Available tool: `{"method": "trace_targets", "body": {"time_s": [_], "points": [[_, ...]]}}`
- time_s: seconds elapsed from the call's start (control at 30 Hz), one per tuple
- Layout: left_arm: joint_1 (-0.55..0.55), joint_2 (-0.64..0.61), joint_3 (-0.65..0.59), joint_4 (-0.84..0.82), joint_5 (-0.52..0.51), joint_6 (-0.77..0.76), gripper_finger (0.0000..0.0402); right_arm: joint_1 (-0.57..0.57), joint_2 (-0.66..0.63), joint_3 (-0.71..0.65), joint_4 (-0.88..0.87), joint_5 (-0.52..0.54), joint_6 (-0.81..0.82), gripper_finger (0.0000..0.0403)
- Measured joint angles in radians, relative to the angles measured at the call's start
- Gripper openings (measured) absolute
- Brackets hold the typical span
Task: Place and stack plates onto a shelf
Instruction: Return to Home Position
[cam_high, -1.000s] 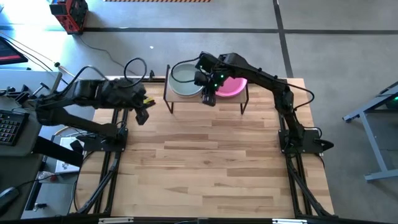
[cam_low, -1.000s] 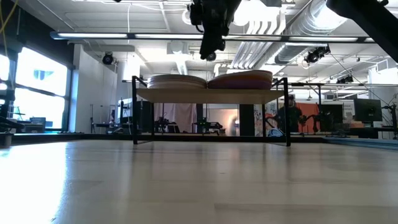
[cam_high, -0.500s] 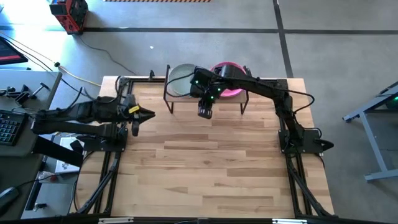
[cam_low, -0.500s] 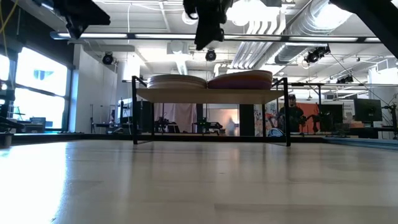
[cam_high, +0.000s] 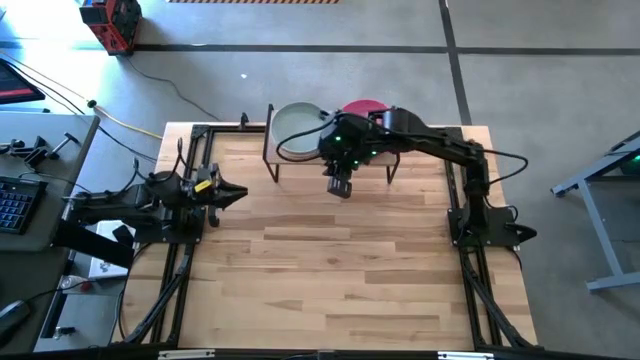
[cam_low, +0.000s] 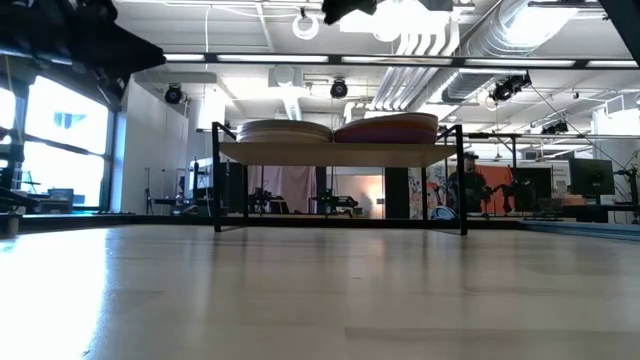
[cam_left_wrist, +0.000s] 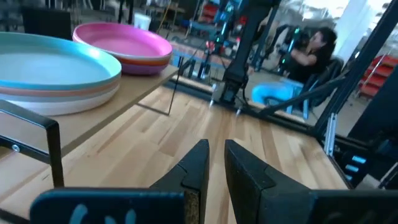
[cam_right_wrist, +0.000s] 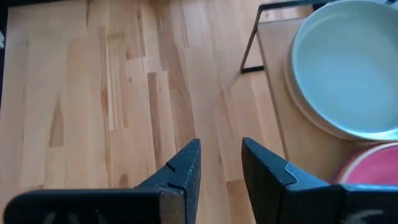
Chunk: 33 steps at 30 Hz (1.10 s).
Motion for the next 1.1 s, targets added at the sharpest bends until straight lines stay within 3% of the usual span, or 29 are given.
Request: {"method": "trace_targets", "body": {"time_s": [0.33,0.57,0.93,1.1], "points": [[0.000,-0.139,-0.180,0.140,0.032,0.024,0.0038,0.019,-0.117,0.000,0.001,0.041,0.034,0.0094],[0.000,-0.140,-0.264,0.232,0.040,0.023,0.0019,0.035,-0.190,0.000,-0.009,0.047,0.055,0.0094],[0.000,-0.134,-0.263,0.227,0.042,0.041,0.0002,0.173,-0.360,-0.008,-0.130,0.300,0.096,0.0094],[0.000,-0.134,-0.263,0.227,0.041,0.017,0.0001,0.266,-0.528,-0.135,-0.136,0.429,0.142,0.0094]]}}
